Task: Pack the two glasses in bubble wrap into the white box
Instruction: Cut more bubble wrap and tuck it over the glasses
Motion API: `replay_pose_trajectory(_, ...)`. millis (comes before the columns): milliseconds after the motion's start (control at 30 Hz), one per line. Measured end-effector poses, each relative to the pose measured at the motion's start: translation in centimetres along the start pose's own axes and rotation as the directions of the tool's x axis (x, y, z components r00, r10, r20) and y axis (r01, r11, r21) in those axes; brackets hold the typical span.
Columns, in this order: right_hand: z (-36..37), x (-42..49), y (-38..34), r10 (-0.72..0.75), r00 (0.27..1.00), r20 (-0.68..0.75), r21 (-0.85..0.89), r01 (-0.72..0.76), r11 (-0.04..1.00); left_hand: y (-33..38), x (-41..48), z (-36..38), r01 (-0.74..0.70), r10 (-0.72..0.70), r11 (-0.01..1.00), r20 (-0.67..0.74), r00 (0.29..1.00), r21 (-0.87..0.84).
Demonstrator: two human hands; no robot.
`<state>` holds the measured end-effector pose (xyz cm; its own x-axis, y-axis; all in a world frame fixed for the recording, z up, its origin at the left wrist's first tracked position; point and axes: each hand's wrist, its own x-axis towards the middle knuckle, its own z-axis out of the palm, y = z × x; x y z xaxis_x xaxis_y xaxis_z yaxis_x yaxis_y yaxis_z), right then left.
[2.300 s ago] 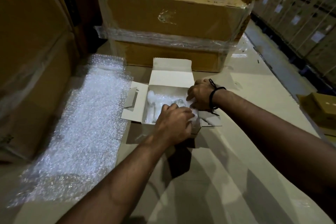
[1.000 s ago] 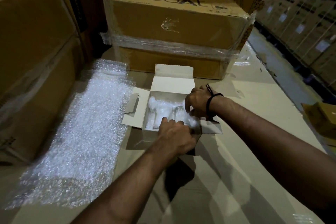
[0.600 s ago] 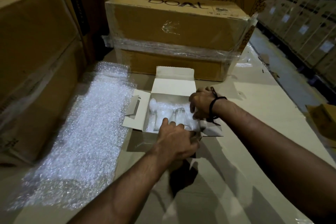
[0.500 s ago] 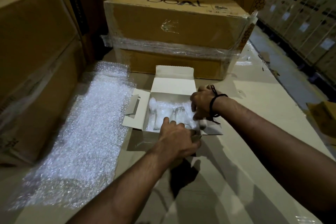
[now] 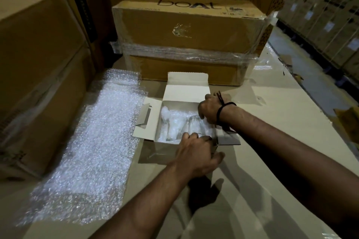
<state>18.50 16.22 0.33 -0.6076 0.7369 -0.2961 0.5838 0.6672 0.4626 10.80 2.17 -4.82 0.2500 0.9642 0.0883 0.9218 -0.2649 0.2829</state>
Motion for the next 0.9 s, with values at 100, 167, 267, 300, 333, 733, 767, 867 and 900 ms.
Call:
replay_pose_trajectory(100, 1.0, 0.8, -0.6, -0.029, 0.993, 0.113, -0.124, 0.043, 0.991, 0.7, 0.7, -0.2, 0.031, -0.031, 0.999, 0.09, 0.995, -0.005)
replay_pose_trajectory(167, 1.1, 1.0, -0.4, -0.024, 0.987, 0.158, -0.115, 0.043, 0.992, 0.9, 1.0, -0.5, 0.044, -0.043, 0.999, 0.113, 0.993, -0.007)
replay_pose_trajectory(267, 0.3, 0.8, 0.5, -0.049, 0.985, 0.165, -0.018, 0.053, 0.998, 0.6, 0.6, -0.5, 0.018, -0.017, 1.0, 0.085, 0.996, -0.008)
replay_pose_trajectory(300, 0.2, 0.6, 0.9, -0.052, 0.988, 0.146, 0.023, 0.049, 0.999, 0.3, 0.3, -0.4, -0.001, 0.001, 1.0, 0.019, 1.0, -0.011)
replay_pose_trajectory(333, 0.2, 0.4, 1.2, -0.059, 0.988, 0.14, 0.052, 0.052, 0.997, -0.2, -0.1, -0.3, -0.01, 0.009, 1.0, -0.066, 0.998, -0.017)
replay_pose_trajectory(733, 0.8, -2.6, -0.6, 0.06, 0.972, 0.227, 0.049, -0.073, 0.996, -2.3, -0.2, -1.7, 0.087, -0.08, 0.995, 0.149, 0.986, -0.044)
replay_pose_trajectory(767, 1.0, -3.0, -0.5, 0.081, 0.975, 0.209, 0.077, -0.099, 0.992, -2.8, -0.4, -1.8, 0.104, -0.093, 0.992, 0.129, 0.987, -0.074)
replay_pose_trajectory(867, 1.5, -4.7, -0.9, 0.102, 0.981, 0.163, 0.135, -0.124, 0.983, -4.8, -1.0, -2.1, 0.19, -0.198, 0.963, -0.022, 0.98, -0.19)
replay_pose_trajectory(900, 1.6, -5.3, -1.3, 0.099, 0.982, 0.161, 0.142, -0.122, 0.982, -5.4, -1.1, -2.2, 0.187, -0.207, 0.961, -0.08, 0.975, -0.205)
